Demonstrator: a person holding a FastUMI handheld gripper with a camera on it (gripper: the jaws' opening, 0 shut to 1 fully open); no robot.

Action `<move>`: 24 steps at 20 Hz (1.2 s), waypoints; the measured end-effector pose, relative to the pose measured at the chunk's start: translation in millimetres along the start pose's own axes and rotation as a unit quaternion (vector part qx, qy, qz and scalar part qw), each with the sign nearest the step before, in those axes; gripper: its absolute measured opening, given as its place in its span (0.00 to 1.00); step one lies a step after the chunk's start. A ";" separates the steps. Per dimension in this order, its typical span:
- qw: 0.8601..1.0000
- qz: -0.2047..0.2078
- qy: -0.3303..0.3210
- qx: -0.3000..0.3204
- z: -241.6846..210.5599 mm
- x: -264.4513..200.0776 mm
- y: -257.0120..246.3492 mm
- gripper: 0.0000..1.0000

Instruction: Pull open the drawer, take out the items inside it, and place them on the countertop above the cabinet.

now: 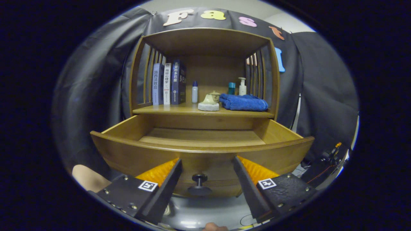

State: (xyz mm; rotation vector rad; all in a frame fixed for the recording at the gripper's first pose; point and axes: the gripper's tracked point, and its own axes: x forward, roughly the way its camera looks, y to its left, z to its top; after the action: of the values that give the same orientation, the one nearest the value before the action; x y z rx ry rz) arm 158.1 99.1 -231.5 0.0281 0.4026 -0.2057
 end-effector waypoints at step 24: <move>1.000 -0.005 -0.002 0.016 24.9 82.0 13.2 0.99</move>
State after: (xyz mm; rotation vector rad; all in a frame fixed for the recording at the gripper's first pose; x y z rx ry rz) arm 244.2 94.5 -240.8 0.0578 0.3955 -0.2222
